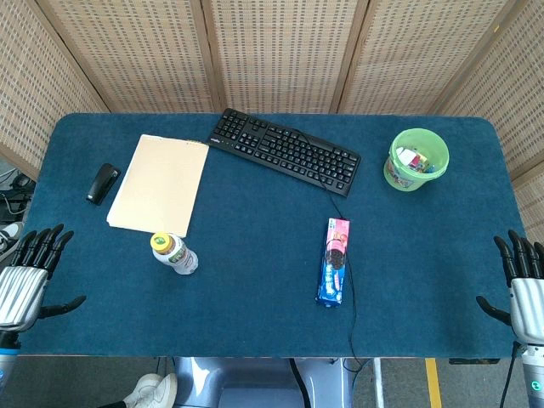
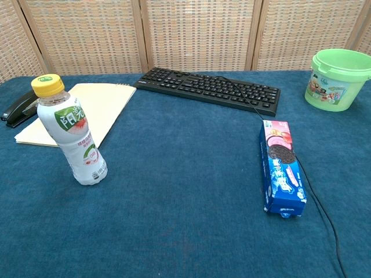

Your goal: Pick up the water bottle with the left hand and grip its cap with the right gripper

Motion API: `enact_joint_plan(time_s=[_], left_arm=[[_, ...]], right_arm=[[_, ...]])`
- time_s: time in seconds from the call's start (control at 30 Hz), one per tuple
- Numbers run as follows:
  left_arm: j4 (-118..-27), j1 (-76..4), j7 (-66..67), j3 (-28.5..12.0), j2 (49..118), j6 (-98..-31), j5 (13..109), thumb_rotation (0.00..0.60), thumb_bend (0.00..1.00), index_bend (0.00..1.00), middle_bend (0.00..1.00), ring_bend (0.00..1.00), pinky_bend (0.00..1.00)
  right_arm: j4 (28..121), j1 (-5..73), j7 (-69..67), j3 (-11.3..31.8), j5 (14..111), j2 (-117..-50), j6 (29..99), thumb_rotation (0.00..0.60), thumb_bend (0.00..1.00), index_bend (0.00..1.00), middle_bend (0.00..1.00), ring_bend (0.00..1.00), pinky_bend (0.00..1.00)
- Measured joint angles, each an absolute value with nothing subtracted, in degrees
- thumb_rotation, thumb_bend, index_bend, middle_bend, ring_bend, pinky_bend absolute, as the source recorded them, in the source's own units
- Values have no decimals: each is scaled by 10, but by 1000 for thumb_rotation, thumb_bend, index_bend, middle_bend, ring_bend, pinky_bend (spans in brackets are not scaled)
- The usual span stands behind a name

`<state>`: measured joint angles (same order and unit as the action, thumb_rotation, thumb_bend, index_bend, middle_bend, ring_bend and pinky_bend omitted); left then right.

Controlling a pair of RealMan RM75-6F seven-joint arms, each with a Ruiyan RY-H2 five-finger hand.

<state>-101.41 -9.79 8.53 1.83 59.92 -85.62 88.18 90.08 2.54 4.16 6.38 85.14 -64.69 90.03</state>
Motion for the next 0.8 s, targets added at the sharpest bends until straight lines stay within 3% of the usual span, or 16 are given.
enact_joint_plan(time_s=[0.43,0.8], left_arm=[[-1025,-140,116,0,582,-818,923,600,0,0,0,0,0],[-1042,-289,169,-49,548,-618,931,600,0,0,0,0,34]], right_arm=[[902,29,56,62,848,-651,889,600,0,0,0,0,0],[897,31,61,63,832,-656,877,600,0,0,0,0,0]])
